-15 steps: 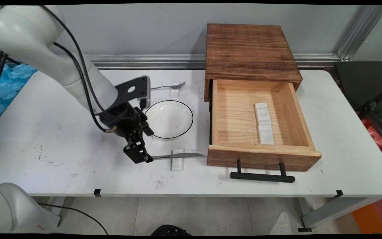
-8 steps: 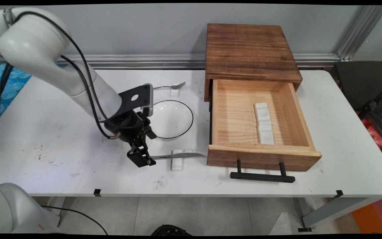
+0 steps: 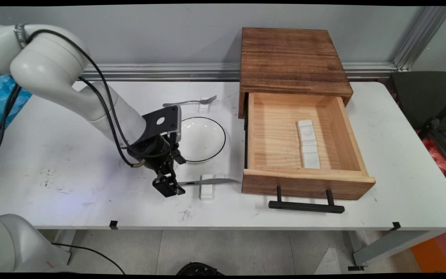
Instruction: Pick up the knife from the right of the white plate
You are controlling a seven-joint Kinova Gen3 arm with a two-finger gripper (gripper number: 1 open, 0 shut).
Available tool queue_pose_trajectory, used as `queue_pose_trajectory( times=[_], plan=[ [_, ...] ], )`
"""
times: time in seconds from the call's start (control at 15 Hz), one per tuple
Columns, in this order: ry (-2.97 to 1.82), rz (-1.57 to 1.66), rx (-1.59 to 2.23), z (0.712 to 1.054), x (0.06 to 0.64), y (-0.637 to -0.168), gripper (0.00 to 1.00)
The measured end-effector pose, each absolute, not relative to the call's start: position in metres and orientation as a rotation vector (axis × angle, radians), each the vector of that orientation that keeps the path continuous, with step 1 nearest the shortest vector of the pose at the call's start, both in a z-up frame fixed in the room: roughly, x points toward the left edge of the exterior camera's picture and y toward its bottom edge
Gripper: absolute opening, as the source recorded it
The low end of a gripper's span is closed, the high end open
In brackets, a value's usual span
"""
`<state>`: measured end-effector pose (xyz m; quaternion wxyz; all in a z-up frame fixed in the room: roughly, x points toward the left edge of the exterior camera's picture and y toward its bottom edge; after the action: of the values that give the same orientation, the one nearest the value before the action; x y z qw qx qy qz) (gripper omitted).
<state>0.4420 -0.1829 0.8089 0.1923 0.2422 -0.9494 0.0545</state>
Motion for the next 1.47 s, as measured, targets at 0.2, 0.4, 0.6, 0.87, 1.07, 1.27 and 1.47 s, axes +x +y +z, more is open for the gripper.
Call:
queue_pose_trajectory(
  times=[0.2, 0.4, 0.6, 0.87, 1.07, 1.27, 1.47],
  plan=[
    [-2.659, 0.164, 0.672, 0.800, 0.442, -0.184, 1.00],
    [-2.650, 0.172, 0.670, 0.794, 0.441, -0.186, 1.00],
    [-2.638, 0.183, 0.674, 0.787, 0.439, -0.188, 1.00],
    [-2.624, 0.190, 0.683, 0.780, 0.436, -0.189, 1.00],
    [-2.618, 0.192, 0.688, 0.776, 0.435, -0.190, 1.00],
    [-2.616, 0.192, 0.689, 0.774, 0.435, -0.190, 1.00],
    [-2.617, 0.191, 0.689, 0.772, 0.435, -0.190, 1.00]
  ],
)
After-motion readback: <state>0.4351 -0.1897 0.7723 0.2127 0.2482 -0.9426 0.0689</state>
